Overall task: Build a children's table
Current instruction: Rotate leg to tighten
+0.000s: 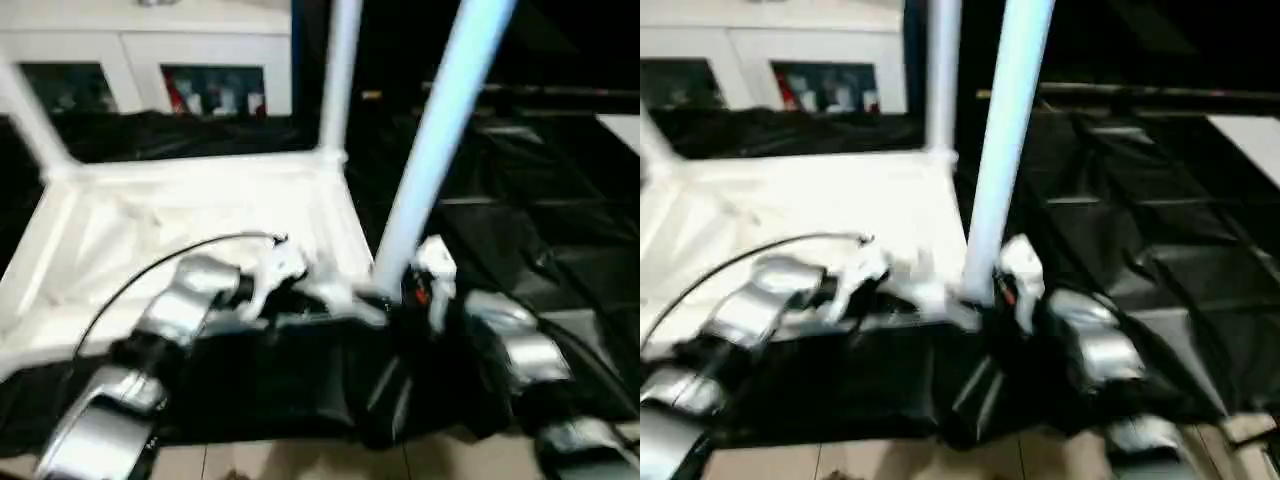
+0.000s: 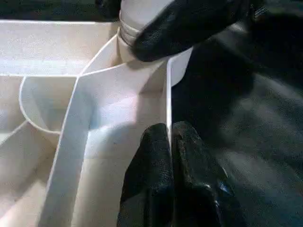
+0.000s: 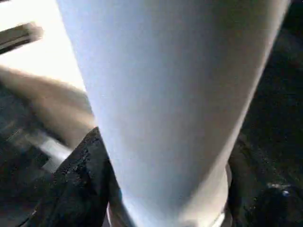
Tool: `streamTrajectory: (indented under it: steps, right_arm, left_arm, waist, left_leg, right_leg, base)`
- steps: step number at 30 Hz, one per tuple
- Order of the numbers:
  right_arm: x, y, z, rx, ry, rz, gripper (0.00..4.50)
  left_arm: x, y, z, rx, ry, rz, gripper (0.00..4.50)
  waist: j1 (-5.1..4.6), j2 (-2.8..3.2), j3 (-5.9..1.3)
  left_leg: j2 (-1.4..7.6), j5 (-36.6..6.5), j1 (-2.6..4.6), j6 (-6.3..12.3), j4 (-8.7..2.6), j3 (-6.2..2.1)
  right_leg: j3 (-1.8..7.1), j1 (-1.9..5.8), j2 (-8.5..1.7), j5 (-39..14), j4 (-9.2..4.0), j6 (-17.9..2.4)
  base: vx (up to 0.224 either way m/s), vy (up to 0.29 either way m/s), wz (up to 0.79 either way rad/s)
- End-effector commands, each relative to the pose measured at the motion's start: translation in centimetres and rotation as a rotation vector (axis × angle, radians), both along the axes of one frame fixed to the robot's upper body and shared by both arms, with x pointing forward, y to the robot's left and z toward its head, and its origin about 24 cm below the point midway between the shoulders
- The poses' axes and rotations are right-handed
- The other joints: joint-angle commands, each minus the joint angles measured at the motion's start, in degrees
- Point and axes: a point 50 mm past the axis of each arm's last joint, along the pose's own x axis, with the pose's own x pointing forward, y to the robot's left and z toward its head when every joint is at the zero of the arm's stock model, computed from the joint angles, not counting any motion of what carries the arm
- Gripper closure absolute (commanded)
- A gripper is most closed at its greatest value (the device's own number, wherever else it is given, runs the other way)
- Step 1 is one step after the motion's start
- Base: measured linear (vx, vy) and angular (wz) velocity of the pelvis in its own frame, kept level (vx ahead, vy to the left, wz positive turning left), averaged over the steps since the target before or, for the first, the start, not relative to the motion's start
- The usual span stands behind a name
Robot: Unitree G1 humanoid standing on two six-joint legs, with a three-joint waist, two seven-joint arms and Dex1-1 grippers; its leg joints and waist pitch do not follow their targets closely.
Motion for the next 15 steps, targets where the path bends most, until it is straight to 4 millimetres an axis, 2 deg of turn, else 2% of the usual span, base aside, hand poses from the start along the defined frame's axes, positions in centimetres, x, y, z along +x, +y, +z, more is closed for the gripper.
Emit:
streamTrajectory:
  steps: [1, 4, 5, 6, 7, 11, 14, 15]
  right_arm:
    - [-0.4, 1.6, -2.5, -0.078, 0.104, -0.078, 1.78]
    - [-0.3, 2.0, -2.4, -0.069, 0.103, -0.088, 1.78]
    - [-0.2, 2.7, -2.3, -0.063, 0.093, -0.071, 1.43]
    - [-0.2, 2.7, -2.3, -0.063, 0.093, -0.071, 1.43]
    - [-0.2, 3.0, -2.1, -0.054, 0.080, -0.057, 1.22]
    - [-0.1, 3.6, 0.0, 0.036, -0.014, 0.108, 0.73]
    - [-0.6, 3.2, 0.4, 0.025, -0.035, 0.215, 0.73]
    - [-1.0, 2.6, 0.4, 0.001, -0.044, 0.294, 0.73]
  left_arm:
    - [0.6, -1.9, -0.6, -0.048, -0.003, 0.142, 4.50]
    - [0.6, -2.4, -0.6, -0.051, -0.004, 0.154, 4.50]
    - [0.6, -2.9, -0.7, -0.053, -0.003, 0.147, 4.50]
    - [0.6, -2.9, -0.7, -0.053, -0.003, 0.147, 4.50]
    - [0.6, -3.0, -0.7, -0.053, -0.001, 0.140, 4.50]
    - [0.4, -2.8, -0.6, -0.036, 0.001, 0.081, 4.50]
    - [0.4, -2.4, -0.5, -0.033, 0.001, 0.054, 4.50]
    - [0.1, -2.0, -0.4, -0.041, 0.005, 0.007, 4.50]
  waist:
    - [-0.14, -0.32, -2.78]
    - [-0.07, -0.44, -2.82]
    - [-0.02, -0.23, -2.90]
    - [-0.03, -0.32, -2.92]
    - [0.04, -0.11, -3.01]
    - [0.10, 0.10, -3.22]
    - [0.27, 0.14, -3.36]
    - [0.55, -0.10, -3.39]
  left_leg:
    - [2.09, -17.31, 0.74, -0.91, -4.77, -1.23]
    - [1.95, -16.81, 0.70, 0.27, -4.57, -1.14]
    - [1.94, -16.13, 0.61, 0.93, -4.49, -1.07]
    - [1.92, -15.71, 0.54, 1.19, -4.48, -1.04]
    - [1.93, -15.07, 0.45, 1.54, -4.50, -1.06]
    - [2.04, -15.53, 0.47, 1.62, -4.52, -1.15]
    - [2.08, -14.18, 0.48, 2.57, -4.36, -1.03]
    - [2.01, -13.38, 0.39, 3.42, -4.15, -0.95]
  right_leg:
    - [1.96, 1.52, -2.70, -17.87, -5.09, -11.28]
    - [1.92, 1.65, -2.75, -17.37, -5.28, -11.31]
    - [1.95, 1.73, -2.73, -16.20, -5.17, -11.44]
    - [1.90, 1.80, -2.70, -15.63, -5.17, -11.51]
    - [1.82, 1.93, -2.62, -14.75, -5.03, -11.74]
    - [1.77, 2.10, -2.66, -14.12, -4.99, -12.07]
    - [1.71, 2.30, -2.60, -10.35, -4.69, -13.37]
    - [1.65, 2.61, -2.58, -9.01, -4.65, -13.61]
  base:
    - [0.000, 0.000, 0.00]
    - [0.000, 0.000, 0.00]
    - [0.000, 0.000, 0.00]
    - [0.000, 0.000, 0.00]
    - [0.000, 0.000, 0.00]
    - [0.000, 0.000, 0.00]
    - [0.000, 0.000, 0.00]
    - [0.000, 0.000, 0.00]
